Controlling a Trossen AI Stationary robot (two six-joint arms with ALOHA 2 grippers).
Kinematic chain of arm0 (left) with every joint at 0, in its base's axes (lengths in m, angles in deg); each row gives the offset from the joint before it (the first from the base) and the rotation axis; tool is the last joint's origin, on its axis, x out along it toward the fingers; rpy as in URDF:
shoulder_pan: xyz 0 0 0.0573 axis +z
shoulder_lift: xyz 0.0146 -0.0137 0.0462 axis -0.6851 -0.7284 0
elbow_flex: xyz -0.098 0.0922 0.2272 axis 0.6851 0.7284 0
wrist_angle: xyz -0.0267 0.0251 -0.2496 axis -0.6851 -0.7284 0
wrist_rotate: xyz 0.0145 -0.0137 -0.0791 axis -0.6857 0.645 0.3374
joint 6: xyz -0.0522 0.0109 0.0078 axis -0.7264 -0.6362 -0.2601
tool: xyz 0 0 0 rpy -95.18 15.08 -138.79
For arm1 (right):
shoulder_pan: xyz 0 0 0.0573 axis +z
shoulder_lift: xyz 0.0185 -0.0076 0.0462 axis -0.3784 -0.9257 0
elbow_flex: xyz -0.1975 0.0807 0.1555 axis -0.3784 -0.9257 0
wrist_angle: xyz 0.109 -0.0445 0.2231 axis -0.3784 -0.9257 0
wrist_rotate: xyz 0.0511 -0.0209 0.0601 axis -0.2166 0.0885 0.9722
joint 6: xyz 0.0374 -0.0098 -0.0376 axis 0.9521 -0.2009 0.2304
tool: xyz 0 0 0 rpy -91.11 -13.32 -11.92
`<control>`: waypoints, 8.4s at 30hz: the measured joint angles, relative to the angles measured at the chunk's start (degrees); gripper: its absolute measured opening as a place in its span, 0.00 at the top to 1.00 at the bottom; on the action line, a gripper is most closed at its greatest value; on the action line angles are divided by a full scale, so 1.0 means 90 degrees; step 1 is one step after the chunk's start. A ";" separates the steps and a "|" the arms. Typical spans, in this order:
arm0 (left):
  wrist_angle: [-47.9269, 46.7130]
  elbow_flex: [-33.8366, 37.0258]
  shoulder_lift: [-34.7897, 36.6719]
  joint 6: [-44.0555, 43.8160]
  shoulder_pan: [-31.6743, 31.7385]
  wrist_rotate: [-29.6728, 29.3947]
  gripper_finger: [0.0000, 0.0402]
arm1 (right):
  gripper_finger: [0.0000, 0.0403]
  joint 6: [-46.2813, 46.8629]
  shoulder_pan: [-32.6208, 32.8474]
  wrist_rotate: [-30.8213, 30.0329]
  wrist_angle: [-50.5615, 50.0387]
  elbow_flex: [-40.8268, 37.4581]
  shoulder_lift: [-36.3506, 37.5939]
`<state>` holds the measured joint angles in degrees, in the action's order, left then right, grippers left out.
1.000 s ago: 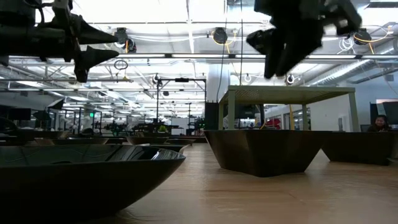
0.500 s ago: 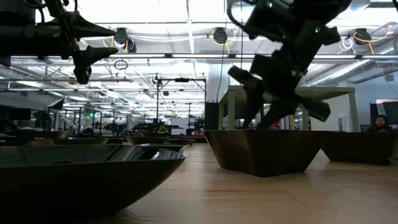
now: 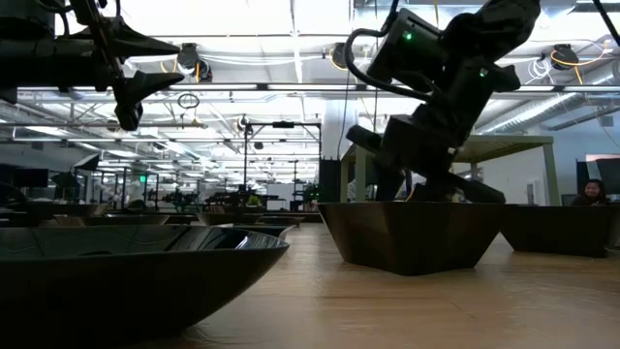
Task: Pick & Place Mini shaped plates
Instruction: Stack the black leaf-shaped plate on top of the leaf-shaped plate on the shelf
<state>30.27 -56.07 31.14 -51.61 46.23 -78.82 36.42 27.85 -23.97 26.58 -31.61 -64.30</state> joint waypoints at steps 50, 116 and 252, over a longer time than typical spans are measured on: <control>0.0060 -0.0001 0.0000 0.0159 0.0005 -0.0935 0.56 | 1.00 0.7297 -0.2904 -0.2961 -0.3630 0.2157 0.4736; 0.0162 -0.0002 0.0000 0.0530 0.0005 -0.1316 0.56 | 0.65 0.6896 -0.4990 -0.1111 -0.4441 0.2073 0.3050; -0.4579 -0.3707 -0.6901 0.7859 0.0300 -0.0977 0.69 | 0.74 0.4850 -0.4028 -0.1780 -0.3529 0.2078 0.4265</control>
<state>-10.94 -89.43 -30.97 19.12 48.93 -87.62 80.06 -8.40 -39.99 -5.18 -12.90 -25.92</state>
